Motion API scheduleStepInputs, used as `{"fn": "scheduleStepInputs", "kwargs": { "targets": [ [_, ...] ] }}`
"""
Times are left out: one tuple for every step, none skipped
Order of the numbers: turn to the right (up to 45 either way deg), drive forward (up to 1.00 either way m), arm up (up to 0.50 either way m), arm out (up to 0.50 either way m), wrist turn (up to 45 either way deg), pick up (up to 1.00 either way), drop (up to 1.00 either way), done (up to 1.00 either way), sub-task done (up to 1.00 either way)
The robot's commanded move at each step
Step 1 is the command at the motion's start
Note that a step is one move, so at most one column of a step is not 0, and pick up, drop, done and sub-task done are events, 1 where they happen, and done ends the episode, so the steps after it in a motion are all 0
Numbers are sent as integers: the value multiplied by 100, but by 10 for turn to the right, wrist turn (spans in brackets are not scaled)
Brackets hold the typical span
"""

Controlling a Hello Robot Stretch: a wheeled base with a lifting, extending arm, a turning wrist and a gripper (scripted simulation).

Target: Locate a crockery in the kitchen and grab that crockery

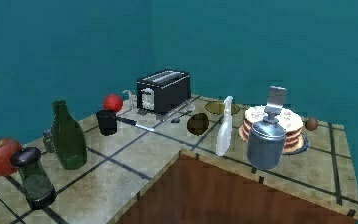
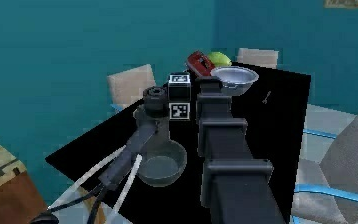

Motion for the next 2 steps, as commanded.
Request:
{"fn": "scheduleStepInputs", "kwargs": {
  "targets": [
    [0,0,0,0,450,0,0,0,0],
    [0,0,0,0,450,0,0,0,0]
  ]
}}
